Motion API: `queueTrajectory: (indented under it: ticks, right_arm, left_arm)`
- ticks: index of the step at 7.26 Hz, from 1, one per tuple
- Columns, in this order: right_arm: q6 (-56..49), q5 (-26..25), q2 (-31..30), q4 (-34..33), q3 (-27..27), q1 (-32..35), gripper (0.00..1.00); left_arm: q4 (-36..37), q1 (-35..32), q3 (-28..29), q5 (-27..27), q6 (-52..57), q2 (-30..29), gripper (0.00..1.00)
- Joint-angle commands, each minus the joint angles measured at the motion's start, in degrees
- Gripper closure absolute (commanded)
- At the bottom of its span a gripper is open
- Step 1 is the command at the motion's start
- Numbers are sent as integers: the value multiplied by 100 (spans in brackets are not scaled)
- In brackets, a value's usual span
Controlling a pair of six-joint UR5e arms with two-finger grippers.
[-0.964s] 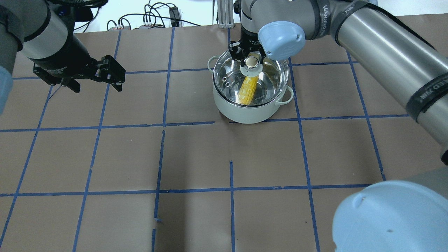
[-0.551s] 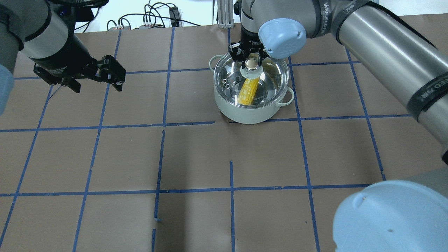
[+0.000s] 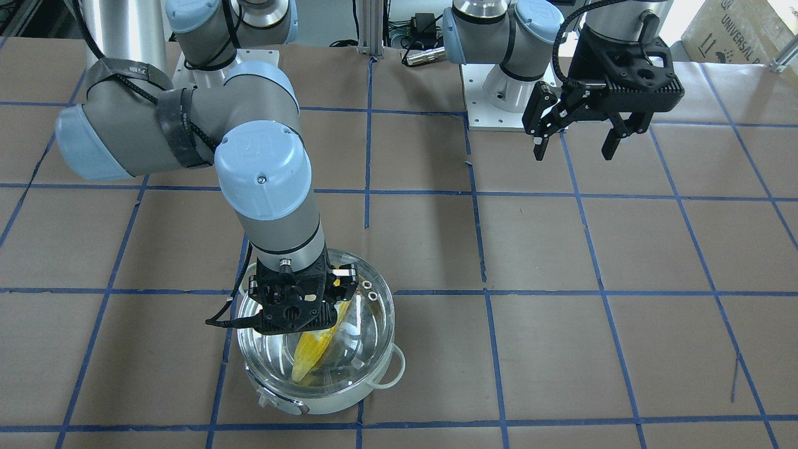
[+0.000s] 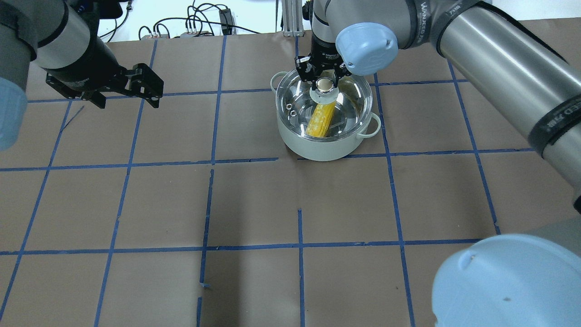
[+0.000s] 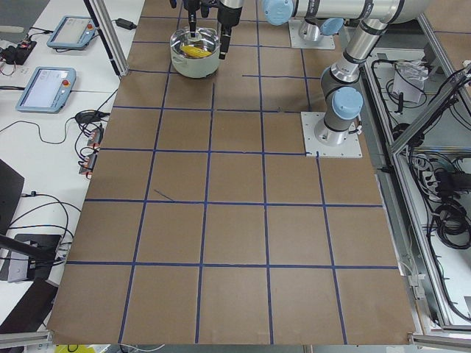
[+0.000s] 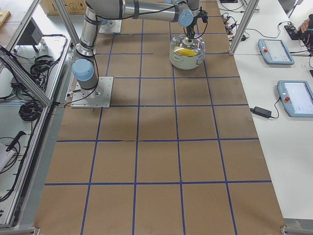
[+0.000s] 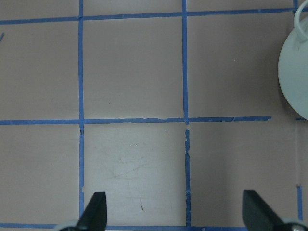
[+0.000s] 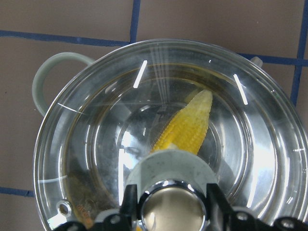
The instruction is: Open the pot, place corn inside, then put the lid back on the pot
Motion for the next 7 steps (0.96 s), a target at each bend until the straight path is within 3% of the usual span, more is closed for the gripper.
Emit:
queueTrajectory:
  ticks: [1,4,5,7]
  right_arm:
    - [-8,-22,5,-33,-10,-4,30]
    - [-8,-30,-4,-51,-36,-4,29]
    - [-25,-109,-21,36,-315,-13,27]
    - [-287,-233,-56,563,-573,-581,0]
  left_arm:
    - [20,0,-2,9,-40,-16,0]
    - [11,0,-11,9,-40,1,0]
    - [11,0,-11,9,-40,1,0]
    - [11,0,-11,9,-40,1,0]
